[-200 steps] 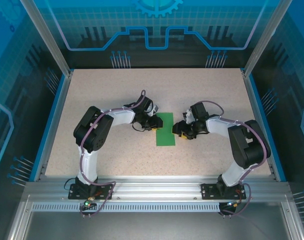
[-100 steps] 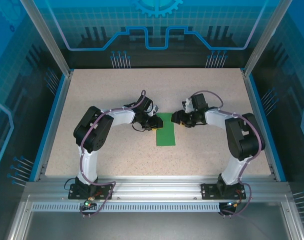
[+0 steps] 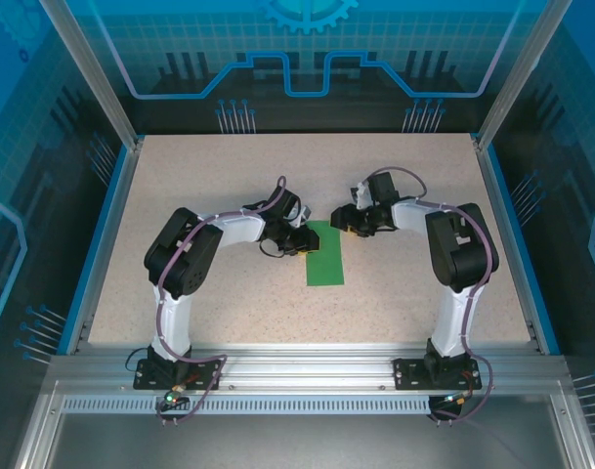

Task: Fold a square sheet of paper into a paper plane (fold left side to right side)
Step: Fold the triangle a second time at the center of the table.

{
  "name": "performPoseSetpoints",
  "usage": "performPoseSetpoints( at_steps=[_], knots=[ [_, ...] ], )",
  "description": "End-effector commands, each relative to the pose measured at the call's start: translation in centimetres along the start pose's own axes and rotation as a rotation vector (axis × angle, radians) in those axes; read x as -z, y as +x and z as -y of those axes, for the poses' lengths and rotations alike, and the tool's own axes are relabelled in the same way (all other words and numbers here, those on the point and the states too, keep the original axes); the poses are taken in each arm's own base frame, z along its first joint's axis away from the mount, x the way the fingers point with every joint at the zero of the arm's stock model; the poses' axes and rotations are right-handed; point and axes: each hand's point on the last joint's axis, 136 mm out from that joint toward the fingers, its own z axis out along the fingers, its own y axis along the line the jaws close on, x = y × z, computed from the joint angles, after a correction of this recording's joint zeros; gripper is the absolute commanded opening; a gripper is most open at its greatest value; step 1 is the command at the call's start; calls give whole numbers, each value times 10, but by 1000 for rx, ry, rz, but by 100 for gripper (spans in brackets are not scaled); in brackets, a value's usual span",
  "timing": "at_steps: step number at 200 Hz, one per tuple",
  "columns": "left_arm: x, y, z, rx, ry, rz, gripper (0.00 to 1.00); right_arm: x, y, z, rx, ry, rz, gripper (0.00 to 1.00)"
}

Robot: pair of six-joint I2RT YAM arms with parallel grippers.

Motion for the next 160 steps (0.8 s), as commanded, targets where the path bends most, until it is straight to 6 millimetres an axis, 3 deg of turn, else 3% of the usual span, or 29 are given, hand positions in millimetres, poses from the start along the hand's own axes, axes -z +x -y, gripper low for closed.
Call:
performPoseSetpoints(
  at_steps=[1,65,160],
  knots=[
    [-4,7,-5,-4,-28,-28,30,-4,-5,5,-2,-5,-12,55],
    [-5,6,-5,-3,-27,-27,30,-12,1,-6,0,-36,-54,54],
    [-1,4,0,-22,-17,-17,31,-3,3,-18,22,-65,-48,49]
  ],
)
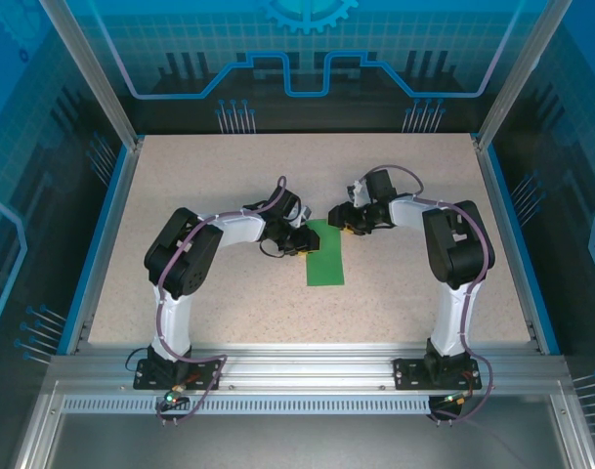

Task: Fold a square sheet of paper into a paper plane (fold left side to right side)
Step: Fold the triangle a second time at the center of the table.

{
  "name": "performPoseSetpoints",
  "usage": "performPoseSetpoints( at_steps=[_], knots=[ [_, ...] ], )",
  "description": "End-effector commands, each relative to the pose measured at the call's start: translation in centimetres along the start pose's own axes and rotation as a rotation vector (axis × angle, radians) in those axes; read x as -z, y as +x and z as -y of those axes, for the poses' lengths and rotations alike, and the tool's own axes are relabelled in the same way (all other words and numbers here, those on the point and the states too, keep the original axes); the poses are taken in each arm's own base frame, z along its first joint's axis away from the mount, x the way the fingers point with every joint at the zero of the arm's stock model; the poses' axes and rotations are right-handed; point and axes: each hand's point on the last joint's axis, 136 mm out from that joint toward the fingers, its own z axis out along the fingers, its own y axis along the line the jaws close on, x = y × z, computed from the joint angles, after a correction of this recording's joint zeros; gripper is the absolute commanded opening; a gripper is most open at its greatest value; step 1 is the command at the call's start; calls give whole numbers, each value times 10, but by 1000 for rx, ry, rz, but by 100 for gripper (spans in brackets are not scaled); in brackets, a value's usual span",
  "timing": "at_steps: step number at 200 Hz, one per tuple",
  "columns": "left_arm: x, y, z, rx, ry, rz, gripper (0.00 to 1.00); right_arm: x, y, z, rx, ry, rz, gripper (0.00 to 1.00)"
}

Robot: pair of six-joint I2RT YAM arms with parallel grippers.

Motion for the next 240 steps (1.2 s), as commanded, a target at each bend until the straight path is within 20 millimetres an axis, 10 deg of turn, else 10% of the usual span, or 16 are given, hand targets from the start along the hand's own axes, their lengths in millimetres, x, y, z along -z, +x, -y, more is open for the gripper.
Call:
performPoseSetpoints(
  at_steps=[1,169,240],
  knots=[
    [-1,4,-1,-16,-17,-16,31,2,3,-9,25,-24,-14,49],
    [39,-6,34,-184,55,120,48,19,17,-21,-18,-80,-23,35],
    [58,46,63,-533,-91,179,64,22,15,-25,-77,-62,-59,18]
  ],
)
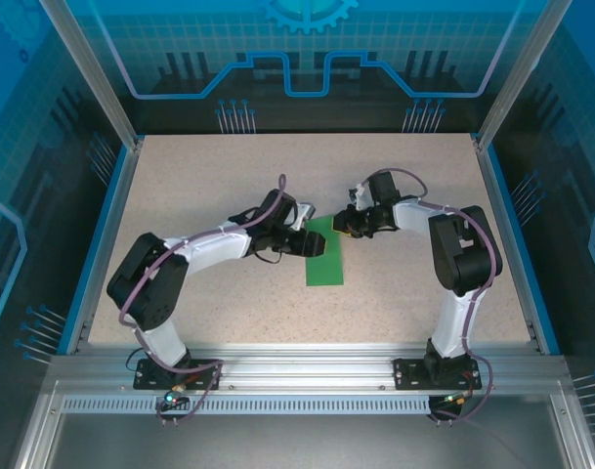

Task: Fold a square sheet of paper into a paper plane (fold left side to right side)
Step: Fold the triangle a second time at the center of the table.

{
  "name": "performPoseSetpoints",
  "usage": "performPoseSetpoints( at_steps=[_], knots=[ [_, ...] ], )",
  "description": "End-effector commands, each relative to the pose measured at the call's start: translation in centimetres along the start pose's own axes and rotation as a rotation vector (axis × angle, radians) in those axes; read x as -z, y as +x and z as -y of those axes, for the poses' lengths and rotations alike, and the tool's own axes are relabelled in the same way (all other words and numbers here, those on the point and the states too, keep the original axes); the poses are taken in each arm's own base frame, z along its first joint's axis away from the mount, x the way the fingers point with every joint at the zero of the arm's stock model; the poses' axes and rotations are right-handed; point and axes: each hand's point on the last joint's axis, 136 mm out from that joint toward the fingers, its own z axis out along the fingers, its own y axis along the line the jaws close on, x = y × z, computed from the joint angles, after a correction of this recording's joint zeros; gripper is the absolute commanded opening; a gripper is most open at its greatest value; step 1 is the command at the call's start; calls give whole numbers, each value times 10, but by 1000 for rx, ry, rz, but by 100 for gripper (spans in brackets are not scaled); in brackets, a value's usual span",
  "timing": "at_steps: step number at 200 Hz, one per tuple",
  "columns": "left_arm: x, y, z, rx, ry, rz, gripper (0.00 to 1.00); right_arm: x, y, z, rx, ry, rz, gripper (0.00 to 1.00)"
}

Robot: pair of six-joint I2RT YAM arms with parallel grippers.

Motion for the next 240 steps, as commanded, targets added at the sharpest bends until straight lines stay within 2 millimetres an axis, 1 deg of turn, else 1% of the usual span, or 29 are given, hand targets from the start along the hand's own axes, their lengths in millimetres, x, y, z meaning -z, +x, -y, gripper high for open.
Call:
performPoseSetpoints(
  at_steps=[1,23,45,76,98,116,139,200,219,240],
  knots=[
    [6,15,13,-188,-86,3,64,6,-1,-12,-24,-20,-24,17],
    [2,28,29,-308,-150,-13,68,7,1,-11,-45,-8,-35,16],
    [-7,40,41,-405,-216,-55,70,6,1,-10,-59,-8,-37,15],
    [-27,51,46,-501,-309,-108,72,4,1,-10,-73,-14,-44,14],
    [-36,53,51,-570,-378,-114,75,4,0,-10,-81,-15,-43,14],
    [-44,55,51,-618,-429,-126,76,5,-1,-13,-86,-21,-43,14],
    [-49,56,49,-657,-483,-134,78,6,-3,-14,-88,-23,-44,13],
    [-55,56,38,-669,-550,-144,79,3,-3,-13,-99,-24,-53,13],
    [-57,54,36,-670,-568,-144,77,3,-2,-12,-100,-21,-54,13],
    [-56,53,34,-668,-580,-141,67,3,-2,-11,-100,-14,-55,13]
  ],
)
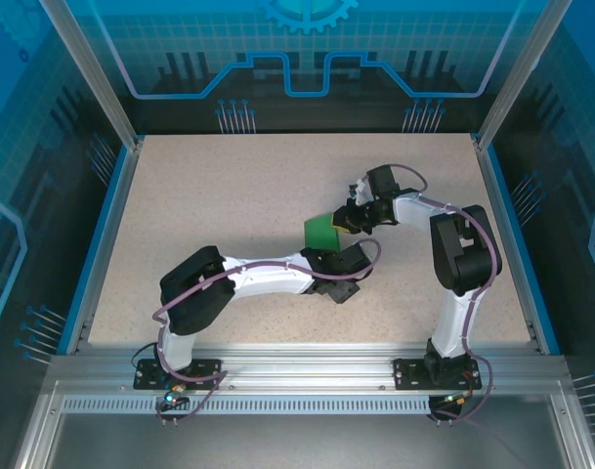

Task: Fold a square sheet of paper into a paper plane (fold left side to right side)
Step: Fold the triangle a second time at the center of the table.

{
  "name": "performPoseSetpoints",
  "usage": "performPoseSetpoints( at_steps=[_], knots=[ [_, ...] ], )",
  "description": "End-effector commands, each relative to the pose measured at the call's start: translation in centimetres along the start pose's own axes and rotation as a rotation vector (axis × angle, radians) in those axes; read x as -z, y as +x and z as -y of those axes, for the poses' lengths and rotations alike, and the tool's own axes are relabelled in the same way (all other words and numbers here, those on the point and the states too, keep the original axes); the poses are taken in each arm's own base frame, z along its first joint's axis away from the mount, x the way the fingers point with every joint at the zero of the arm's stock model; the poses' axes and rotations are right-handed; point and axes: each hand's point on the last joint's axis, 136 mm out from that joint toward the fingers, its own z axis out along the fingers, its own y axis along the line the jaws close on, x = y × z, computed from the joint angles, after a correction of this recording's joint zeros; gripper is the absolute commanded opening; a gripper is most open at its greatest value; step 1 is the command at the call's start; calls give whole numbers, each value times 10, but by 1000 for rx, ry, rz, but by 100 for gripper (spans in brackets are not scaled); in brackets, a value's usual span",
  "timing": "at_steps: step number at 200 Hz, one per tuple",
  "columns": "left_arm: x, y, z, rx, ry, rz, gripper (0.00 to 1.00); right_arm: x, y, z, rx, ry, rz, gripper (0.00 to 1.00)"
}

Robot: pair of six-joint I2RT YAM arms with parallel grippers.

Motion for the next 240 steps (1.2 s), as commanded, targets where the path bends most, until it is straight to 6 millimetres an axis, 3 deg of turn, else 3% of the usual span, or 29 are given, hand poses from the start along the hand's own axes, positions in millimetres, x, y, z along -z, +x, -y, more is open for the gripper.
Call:
performPoseSetpoints(
  at_steps=[1,51,94,130,167,198,225,240],
  knots=[
    [1,-2,-6,-11,-42,-10,67,-3,2,1,-24,-1,-29,13],
    [9,-3,-8,9,-37,9,32,-3,4,9,-17,40,-36,15],
    [14,-5,-10,52,2,26,12,-2,3,10,0,55,-34,17],
    [18,-6,-12,135,99,46,1,7,-6,-1,46,27,9,22],
    [24,-8,-12,252,277,82,0,35,-25,-18,122,7,124,41],
    [26,-9,-18,344,379,101,0,63,-28,-10,146,60,199,53],
    [25,-6,-30,422,414,110,0,78,-12,8,143,99,219,53],
    [24,-3,-38,460,421,116,0,82,3,14,158,110,213,47]
  ],
)
